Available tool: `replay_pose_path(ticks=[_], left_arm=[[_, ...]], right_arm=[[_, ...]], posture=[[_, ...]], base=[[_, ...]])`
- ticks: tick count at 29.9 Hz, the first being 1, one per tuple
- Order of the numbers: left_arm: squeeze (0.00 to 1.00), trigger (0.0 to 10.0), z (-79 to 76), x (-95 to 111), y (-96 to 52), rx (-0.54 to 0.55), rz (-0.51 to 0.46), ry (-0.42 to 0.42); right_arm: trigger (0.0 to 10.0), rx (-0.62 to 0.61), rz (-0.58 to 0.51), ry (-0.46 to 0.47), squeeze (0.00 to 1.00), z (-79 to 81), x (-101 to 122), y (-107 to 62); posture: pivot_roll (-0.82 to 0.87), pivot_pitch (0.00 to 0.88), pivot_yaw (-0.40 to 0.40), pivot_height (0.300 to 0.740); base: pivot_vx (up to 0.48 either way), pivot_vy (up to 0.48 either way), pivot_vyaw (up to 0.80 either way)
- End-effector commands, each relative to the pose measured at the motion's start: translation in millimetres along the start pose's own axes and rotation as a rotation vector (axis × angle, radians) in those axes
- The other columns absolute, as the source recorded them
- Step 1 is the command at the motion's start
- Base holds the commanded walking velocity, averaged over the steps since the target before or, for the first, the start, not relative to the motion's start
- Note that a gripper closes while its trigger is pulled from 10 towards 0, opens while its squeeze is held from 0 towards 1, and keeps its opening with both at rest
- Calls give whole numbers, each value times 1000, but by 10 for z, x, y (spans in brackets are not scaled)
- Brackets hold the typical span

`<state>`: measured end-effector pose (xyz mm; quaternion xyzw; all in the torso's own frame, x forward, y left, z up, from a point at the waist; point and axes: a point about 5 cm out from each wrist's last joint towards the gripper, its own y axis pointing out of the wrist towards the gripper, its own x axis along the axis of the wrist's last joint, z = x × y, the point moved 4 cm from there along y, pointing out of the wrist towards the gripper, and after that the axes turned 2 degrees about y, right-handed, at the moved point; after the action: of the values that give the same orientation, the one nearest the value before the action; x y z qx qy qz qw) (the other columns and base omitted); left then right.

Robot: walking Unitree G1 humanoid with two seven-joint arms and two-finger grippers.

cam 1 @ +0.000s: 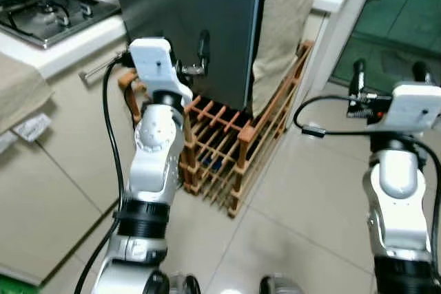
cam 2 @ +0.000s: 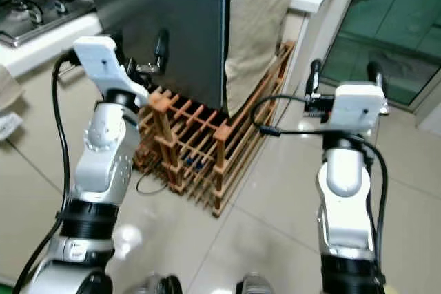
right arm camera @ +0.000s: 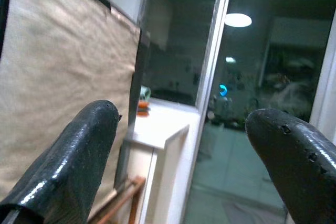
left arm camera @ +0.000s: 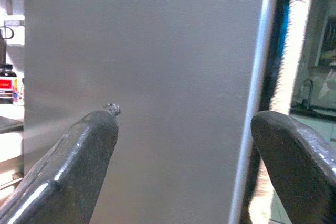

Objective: Restocking fridge

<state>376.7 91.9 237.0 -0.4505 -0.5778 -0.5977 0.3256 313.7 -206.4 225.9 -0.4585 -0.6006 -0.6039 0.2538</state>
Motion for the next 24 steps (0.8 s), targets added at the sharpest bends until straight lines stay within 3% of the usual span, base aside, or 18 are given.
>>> replay_pose_path(ticks=[1,11,19,24], left_arm=[[0,10000,-47,10,55,-8,11,-11],[0,10000,-71,-219,101,-31,125,-31],[0,10000,-98,-297,77,-65,156,31],[0,10000,-116,-329,55,-86,166,-15]], right_arm=[[10000,2,-8,5,227,10,-1,19],[10000,-19,14,19,227,28,-78,-40],[10000,-49,58,19,235,-15,-178,-99],[10000,-44,62,16,239,-1,-200,-96]], posture=[[-215,20,61,732],[-228,33,88,732],[-227,43,92,732],[-221,40,86,732]], base=[[337,-337,0],[349,-326,0],[0,0,0],[0,0,0]])
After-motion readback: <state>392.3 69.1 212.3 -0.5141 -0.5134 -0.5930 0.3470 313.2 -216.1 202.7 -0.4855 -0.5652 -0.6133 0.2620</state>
